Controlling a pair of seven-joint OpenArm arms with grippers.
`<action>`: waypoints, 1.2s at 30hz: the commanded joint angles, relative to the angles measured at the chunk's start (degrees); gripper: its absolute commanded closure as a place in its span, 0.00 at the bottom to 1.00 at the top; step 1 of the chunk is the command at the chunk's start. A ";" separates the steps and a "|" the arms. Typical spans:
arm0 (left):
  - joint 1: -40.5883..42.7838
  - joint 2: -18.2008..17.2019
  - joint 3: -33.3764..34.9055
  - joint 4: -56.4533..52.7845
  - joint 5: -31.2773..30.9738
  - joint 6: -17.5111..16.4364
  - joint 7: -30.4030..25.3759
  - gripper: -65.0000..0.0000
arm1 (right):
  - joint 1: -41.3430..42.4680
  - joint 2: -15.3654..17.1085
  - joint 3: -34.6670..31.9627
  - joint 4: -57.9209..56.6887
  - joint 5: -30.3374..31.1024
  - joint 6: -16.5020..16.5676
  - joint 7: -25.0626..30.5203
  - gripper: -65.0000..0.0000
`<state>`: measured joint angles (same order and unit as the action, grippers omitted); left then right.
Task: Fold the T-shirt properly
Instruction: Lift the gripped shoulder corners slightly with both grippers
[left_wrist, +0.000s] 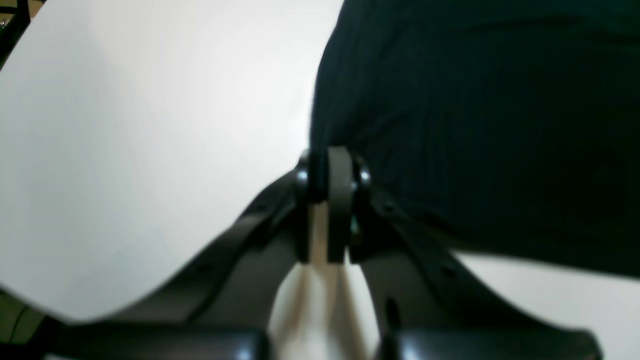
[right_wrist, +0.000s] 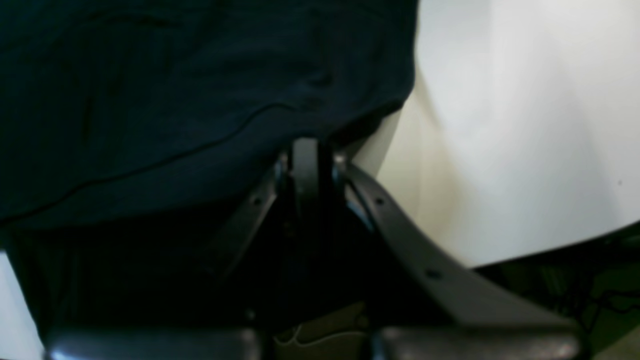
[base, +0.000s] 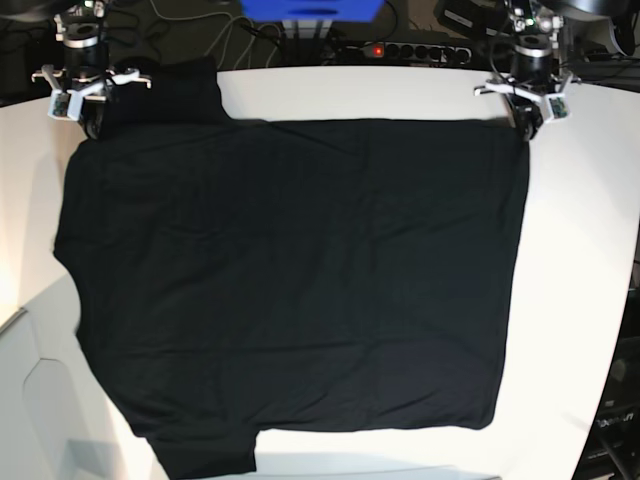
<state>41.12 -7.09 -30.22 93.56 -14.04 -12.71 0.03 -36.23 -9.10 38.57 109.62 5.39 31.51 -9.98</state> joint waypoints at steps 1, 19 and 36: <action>0.94 -0.42 -0.33 1.34 -0.51 0.09 -1.31 0.94 | -0.56 0.18 0.33 1.19 0.81 1.42 1.41 1.00; 4.72 2.74 -5.96 2.22 -0.68 0.09 -1.57 0.94 | -0.30 0.10 7.63 1.63 4.33 8.49 1.85 1.00; 1.73 5.11 -8.33 4.86 -0.68 0.09 -0.69 0.72 | 0.40 0.10 7.81 1.89 4.24 8.49 1.49 1.00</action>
<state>42.00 -1.69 -38.15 97.76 -14.52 -12.69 0.51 -35.42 -9.37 46.19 110.37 8.62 38.76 -9.89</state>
